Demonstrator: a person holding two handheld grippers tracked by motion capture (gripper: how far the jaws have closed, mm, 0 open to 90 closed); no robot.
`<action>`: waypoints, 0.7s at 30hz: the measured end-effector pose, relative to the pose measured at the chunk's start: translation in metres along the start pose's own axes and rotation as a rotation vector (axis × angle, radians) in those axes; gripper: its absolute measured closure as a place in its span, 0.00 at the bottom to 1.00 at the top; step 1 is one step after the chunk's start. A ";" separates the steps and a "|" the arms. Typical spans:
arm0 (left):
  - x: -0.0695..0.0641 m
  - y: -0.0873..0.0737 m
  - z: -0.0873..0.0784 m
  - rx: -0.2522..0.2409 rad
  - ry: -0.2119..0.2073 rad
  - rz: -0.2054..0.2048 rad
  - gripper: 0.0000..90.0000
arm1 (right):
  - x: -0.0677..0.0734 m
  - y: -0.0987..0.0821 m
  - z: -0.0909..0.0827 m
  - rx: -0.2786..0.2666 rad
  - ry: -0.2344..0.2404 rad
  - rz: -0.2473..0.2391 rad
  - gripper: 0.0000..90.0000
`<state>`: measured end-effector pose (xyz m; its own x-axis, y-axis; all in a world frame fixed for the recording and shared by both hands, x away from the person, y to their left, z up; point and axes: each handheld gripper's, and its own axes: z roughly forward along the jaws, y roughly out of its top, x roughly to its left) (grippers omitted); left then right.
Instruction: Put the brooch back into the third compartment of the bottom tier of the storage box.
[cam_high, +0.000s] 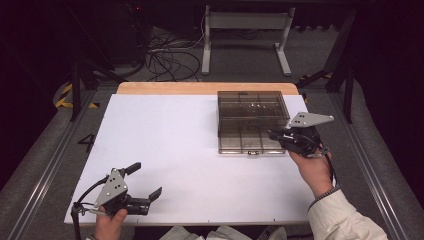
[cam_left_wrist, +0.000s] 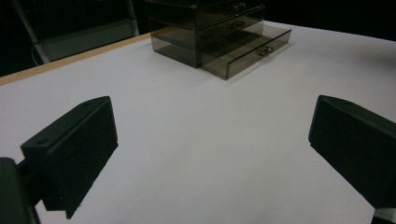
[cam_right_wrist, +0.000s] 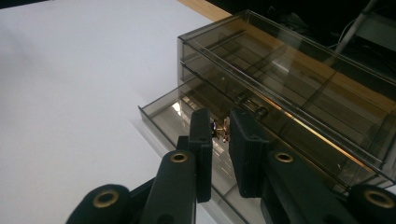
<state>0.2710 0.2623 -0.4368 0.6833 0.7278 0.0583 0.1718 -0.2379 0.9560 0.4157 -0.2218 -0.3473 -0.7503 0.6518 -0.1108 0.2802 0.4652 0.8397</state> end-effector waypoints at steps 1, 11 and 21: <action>0.000 0.000 0.000 0.000 0.000 0.000 0.02 | -0.001 0.000 0.001 0.004 -0.004 0.002 0.89; 0.000 -0.001 0.000 0.000 -0.005 -0.004 0.02 | -0.022 -0.009 0.018 0.078 -0.053 0.094 0.89; 0.000 -0.001 0.000 0.005 -0.005 -0.004 0.02 | -0.038 -0.023 0.037 0.119 -0.075 0.141 0.89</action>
<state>0.2708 0.2630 -0.4377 0.6864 0.7253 0.0530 0.1779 -0.2382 0.9548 0.4599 -0.2350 -0.3817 -0.6531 0.7563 -0.0398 0.4512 0.4307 0.7816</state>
